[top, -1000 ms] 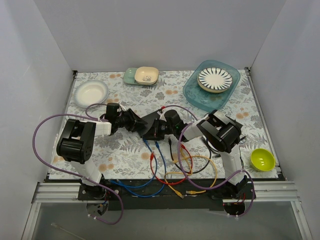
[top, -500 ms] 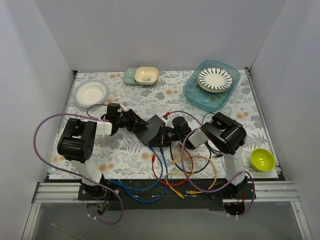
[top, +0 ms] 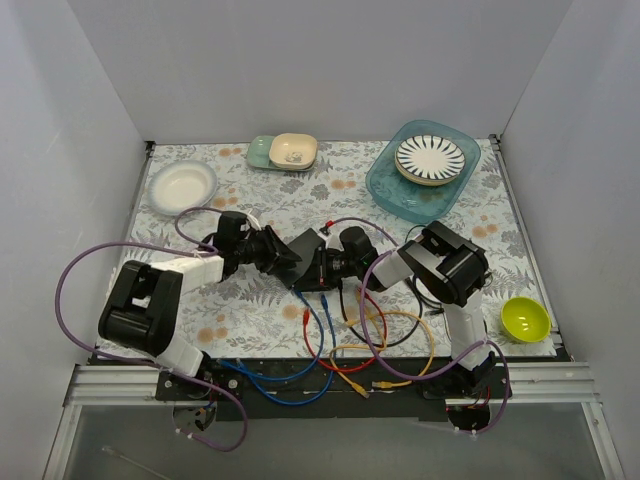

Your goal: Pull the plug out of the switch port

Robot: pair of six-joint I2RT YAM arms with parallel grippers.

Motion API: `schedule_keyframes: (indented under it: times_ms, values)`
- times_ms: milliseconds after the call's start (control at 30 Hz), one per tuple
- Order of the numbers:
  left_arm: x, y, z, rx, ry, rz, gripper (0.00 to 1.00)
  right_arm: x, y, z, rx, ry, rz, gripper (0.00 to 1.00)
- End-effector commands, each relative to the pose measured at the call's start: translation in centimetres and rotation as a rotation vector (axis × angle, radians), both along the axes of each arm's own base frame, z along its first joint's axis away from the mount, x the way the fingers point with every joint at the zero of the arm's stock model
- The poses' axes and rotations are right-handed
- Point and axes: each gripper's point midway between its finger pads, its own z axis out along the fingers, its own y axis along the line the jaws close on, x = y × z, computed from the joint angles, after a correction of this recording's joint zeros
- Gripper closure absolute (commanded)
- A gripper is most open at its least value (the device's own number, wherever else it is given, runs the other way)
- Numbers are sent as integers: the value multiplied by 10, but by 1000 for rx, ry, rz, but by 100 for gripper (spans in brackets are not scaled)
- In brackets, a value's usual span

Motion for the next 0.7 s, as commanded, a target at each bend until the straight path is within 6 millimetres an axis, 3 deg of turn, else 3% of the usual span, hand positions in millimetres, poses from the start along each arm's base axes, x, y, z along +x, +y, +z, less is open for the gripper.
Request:
schedule_keyframes:
  times_ms: [0,67,267,367,467,667]
  values:
    - [-26,-2,-1,132,-25,-55,68,-14,-38,-74,-259,137,-56,99]
    - [-25,1,-2,229,-65,-33,68,-13,-40,-74,-257,140,-58,99]
    - [-18,38,-12,484,-120,64,68,-7,-43,-72,-260,132,-63,99]
    - [-17,46,-18,547,-138,54,67,-8,-45,-71,-263,130,-55,99]
    - [-20,39,-23,528,-119,12,68,-9,-47,-71,-266,131,-53,99]
    - [-38,14,-8,336,-111,-25,68,-9,-47,-71,-264,135,-50,99]
